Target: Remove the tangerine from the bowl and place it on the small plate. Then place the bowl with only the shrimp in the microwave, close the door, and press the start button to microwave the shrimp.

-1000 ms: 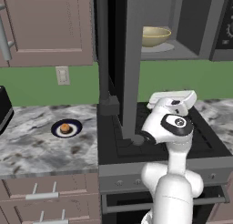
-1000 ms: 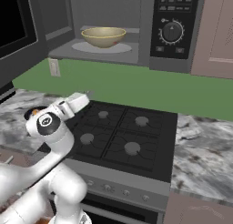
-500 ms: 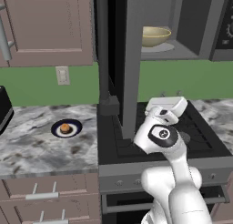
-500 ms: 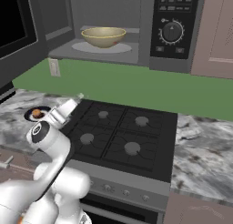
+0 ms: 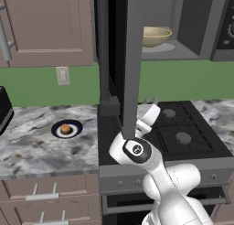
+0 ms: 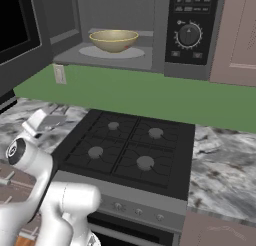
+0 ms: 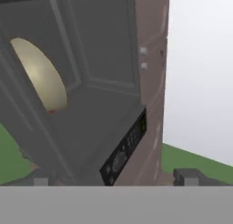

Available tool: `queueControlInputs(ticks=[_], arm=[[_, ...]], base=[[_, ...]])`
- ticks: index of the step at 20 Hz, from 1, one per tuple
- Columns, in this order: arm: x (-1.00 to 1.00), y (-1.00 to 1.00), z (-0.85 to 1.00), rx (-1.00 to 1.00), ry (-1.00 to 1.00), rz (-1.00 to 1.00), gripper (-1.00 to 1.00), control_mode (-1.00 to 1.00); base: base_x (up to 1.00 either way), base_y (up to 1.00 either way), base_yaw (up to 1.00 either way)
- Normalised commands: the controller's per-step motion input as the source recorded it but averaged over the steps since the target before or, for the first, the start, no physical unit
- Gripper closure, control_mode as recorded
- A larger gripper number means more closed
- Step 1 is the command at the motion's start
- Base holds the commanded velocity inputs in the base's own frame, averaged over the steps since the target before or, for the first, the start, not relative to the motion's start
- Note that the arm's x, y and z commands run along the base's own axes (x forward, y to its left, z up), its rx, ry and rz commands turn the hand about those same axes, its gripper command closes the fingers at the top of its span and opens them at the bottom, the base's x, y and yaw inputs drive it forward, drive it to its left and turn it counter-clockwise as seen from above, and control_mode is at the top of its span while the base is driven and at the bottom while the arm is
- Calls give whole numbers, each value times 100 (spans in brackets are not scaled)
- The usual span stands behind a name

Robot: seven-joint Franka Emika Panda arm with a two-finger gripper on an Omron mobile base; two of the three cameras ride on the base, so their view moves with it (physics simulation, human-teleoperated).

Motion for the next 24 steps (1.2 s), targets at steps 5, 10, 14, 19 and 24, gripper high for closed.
queueControlInputs(ticks=[5, 10, 14, 19, 24], arm=[[-26, 42, 11, -7, 3, 0, -100, -100], [-2, 58, 1, -10, 14, 0, -100, -100], [0, 61, -16, -12, 19, 0, -100, -100], [0, 55, -25, -11, 21, 0, -100, -100], [0, 54, -18, -10, 23, 0, -100, -100]], base=[[0, 0, 0], [0, 0, 0], [0, 0, 0], [0, 0, 0], [0, 0, 0]])
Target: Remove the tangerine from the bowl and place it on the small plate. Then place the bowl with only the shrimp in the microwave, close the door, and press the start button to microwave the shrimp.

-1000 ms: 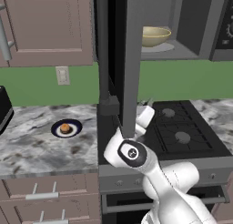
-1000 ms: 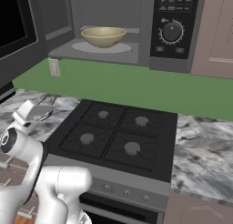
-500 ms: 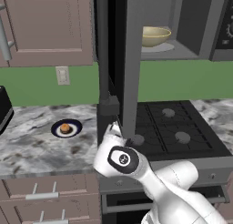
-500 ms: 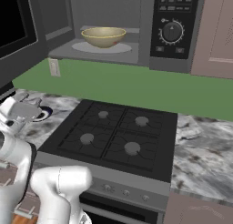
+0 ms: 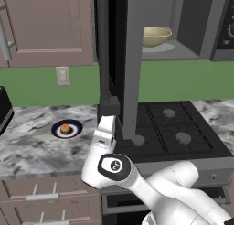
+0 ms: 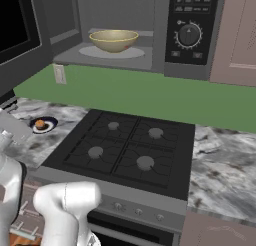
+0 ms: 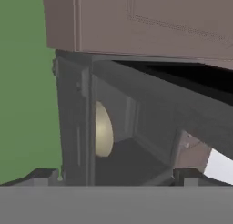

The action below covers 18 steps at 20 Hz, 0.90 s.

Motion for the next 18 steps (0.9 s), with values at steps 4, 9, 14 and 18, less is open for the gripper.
queueControlInputs(ticks=[4, 9, 14, 18], arm=[[0, 61, -2, -10, 22, 0, -100, -100], [-1, 56, 15, -11, 15, 0, -100, -100], [-34, 4, 48, -2, -1, 0, -100, -100], [-56, -4, 51, 0, -5, -1, -100, -100]], base=[[0, 0, 0], [0, 0, 0], [0, 0, 0], [0, 0, 0]])
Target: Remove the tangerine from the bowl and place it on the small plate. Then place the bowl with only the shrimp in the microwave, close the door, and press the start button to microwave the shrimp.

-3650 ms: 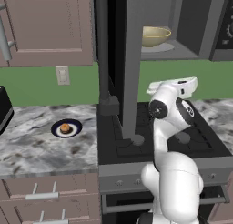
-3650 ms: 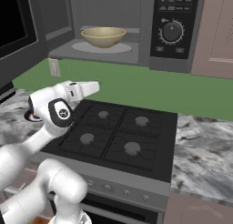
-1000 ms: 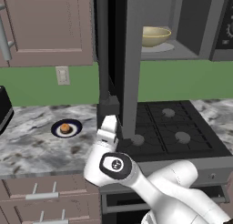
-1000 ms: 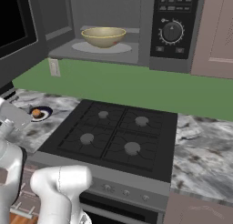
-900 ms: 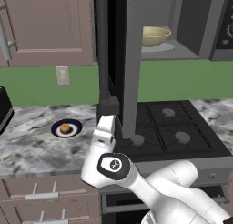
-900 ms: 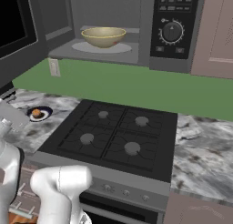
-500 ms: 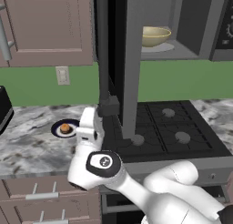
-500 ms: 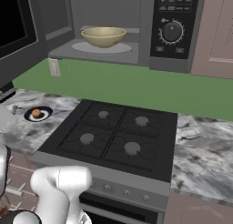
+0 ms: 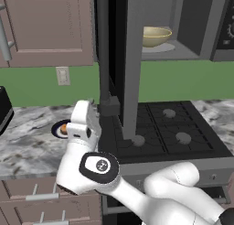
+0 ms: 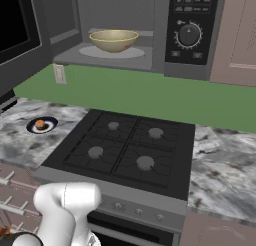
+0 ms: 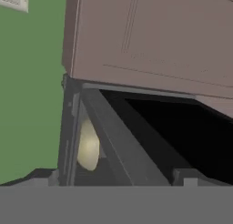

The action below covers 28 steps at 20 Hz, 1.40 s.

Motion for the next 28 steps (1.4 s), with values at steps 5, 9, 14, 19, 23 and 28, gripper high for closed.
queueControlInputs(ticks=[5, 9, 14, 19, 23, 28], arm=[[-38, -21, 47, 0, -2, -8, -100, -100], [-2, -48, 39, 0, 2, -14, -100, -100], [0, -73, 31, 1, 1, -12, -100, -100], [0, -87, 20, 5, 0, -9, -100, -100], [0, -85, 24, 6, 3, -8, -100, -100], [9, -84, 35, 2, 12, -4, -100, -100]], base=[[0, 0, 0], [0, 0, 0], [0, 0, 0], [0, 0, 0], [0, 0, 0], [0, 0, 0]])
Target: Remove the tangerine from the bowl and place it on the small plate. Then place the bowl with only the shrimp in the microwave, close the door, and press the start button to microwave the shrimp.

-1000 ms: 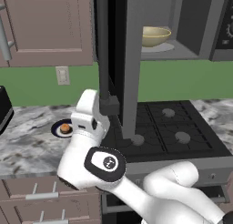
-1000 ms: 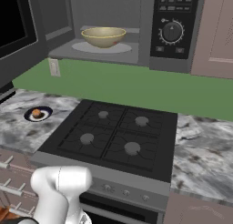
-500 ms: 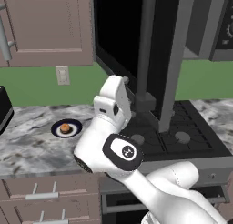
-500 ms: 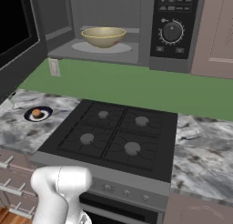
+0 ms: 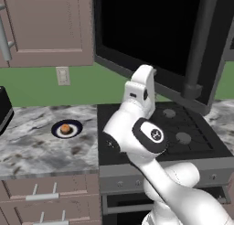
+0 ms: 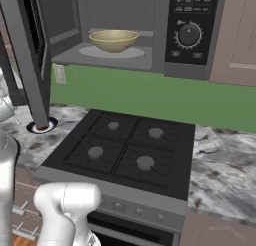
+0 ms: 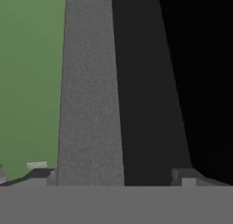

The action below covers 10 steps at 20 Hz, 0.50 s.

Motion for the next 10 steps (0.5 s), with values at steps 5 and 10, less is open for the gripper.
queueControlInputs(ticks=[5, 10], arm=[[32, -70, 35, 1, 14, 0, -100, -100], [42, -55, 28, 6, 12, 0, -100, -100]], base=[[0, 0, 0], [0, 0, 0]])
